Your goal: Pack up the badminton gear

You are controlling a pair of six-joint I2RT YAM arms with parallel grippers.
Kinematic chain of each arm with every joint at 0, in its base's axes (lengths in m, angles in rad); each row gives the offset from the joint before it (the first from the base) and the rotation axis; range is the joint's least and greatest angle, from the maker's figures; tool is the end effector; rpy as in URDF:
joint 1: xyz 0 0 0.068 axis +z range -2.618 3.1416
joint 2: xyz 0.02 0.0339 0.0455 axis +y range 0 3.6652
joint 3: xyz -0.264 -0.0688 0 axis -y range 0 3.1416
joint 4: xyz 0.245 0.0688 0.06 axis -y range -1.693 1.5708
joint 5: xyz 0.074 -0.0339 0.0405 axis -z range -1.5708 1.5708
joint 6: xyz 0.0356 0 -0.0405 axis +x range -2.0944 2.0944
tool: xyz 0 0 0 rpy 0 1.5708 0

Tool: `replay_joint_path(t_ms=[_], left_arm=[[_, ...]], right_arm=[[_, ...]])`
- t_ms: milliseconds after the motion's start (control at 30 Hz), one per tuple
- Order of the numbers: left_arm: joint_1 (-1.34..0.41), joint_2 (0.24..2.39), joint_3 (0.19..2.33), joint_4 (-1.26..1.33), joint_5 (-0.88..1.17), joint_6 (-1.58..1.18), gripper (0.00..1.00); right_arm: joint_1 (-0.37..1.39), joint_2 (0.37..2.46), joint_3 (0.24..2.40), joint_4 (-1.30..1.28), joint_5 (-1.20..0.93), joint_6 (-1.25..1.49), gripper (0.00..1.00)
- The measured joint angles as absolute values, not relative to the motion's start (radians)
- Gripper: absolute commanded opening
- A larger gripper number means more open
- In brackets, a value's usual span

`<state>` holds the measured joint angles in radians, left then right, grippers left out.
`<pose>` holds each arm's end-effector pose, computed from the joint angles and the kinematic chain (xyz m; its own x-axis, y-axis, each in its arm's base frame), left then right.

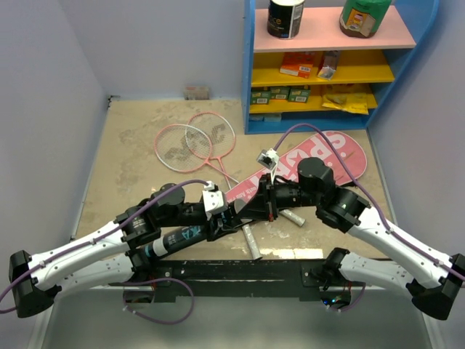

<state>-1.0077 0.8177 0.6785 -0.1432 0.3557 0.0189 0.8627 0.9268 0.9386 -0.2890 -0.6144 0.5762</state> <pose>0.0928 -0.1703 0.3016 -0.1304 0.2397 -0.9621 0.9738 0.2131 -0.0789 0.1177 0.1690 0.3593 -0.6839 -0.1142 -0.7206 -0.7259 0.2057 0.6563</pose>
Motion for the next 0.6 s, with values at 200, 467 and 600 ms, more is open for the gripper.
replay_joint_path(t_ms=[200,467,600], left_arm=[[-1.008,0.804,0.678,-0.155,0.364,0.022,0.0],[-1.007,0.799,0.678,-0.152,0.368,0.021,0.0],[-1.007,0.799,0.678,-0.146,0.368,0.019,0.0]], right_arm=[[0.862,0.927,0.918,-0.238,-0.649,0.595,0.0],[0.861,0.919,0.907,-0.209,-0.656,0.613,0.0],[0.861,0.909,0.907,-0.215,-0.645,0.612,0.0]])
